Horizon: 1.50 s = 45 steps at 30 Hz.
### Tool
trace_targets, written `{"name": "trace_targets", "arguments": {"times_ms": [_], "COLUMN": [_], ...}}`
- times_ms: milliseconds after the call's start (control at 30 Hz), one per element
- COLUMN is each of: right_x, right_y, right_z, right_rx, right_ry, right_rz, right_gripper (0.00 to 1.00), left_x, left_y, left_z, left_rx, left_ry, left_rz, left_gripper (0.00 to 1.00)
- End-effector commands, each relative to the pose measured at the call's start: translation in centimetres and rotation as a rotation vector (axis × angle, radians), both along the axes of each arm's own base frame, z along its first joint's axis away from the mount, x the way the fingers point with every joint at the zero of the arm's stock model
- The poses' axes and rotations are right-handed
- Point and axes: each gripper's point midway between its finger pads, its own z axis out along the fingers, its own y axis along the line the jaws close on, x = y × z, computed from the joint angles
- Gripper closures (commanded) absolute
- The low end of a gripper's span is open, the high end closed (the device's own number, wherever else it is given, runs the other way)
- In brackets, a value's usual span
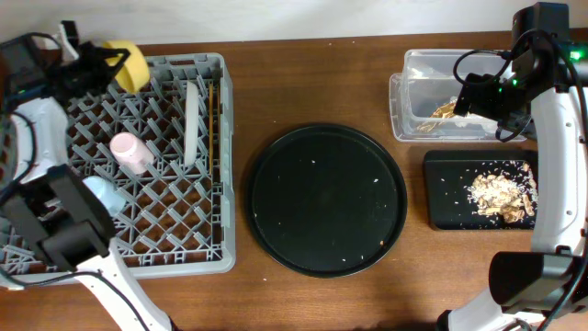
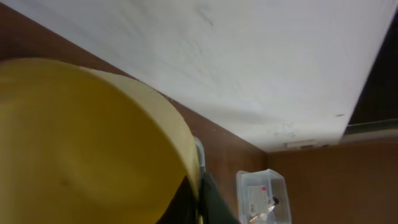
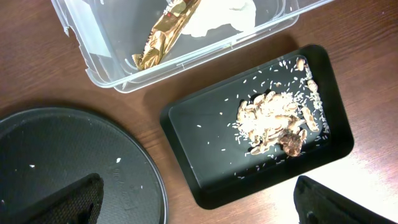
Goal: Sort waste into correct bins and load items into the dishwasher rack
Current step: 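Lower the yellow bowl into the rack's back-left corner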
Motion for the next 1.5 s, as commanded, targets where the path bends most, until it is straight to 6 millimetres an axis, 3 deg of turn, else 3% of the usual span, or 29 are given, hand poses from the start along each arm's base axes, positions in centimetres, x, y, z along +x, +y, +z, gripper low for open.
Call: {"name": "trace_targets", "arguments": {"times_ms": [0,33,133,467,733,800,867,1267,1467], "right_x": [0.0,0.0,0.0,0.0,0.0,0.0,0.0,0.0,0.0], "right_y": [-0.1,-0.1,-0.1,-0.1,-0.1,-0.1,-0.1,-0.1,-0.1], "right_z": [0.7,0.7,0.7,0.7,0.7,0.7,0.7,0.7,0.7], "right_rx": [-0.003,-0.003,-0.003,-0.003,-0.003,-0.003,-0.003,-0.003,-0.003], "right_ry": [-0.021,-0.021,-0.021,-0.021,-0.021,-0.021,-0.021,-0.021,-0.021], "right_rz": [0.003,0.004,0.003,0.003,0.004,0.004,0.004,0.003,0.004], "right_gripper": [0.01,0.01,0.01,0.01,0.01,0.01,0.01,0.01,0.01], "left_x": [-0.6,-0.7,-1.0,-1.7,-3.7,-4.2,-4.5,-7.2,-9.7], "left_y": [1.7,1.9,2.2,3.4,6.0,6.4,6.9,12.1,15.9], "left_z": [-2.0,-2.1,-1.8,-1.7,-2.8,-3.1,-3.2,-3.7,-6.2], "left_rx": [-0.037,-0.04,-0.02,-0.034,-0.096,-0.114,-0.121,-0.156,-0.051], "left_ry": [0.036,0.038,0.0,-0.003,0.092,0.119,0.129,0.167,0.307], "left_rz": [0.008,0.011,-0.015,-0.012,0.045,0.058,0.068,0.178,0.33], "left_gripper": [0.87,0.87,1.0,1.0,1.0,0.77,0.73,0.68,0.61]}}
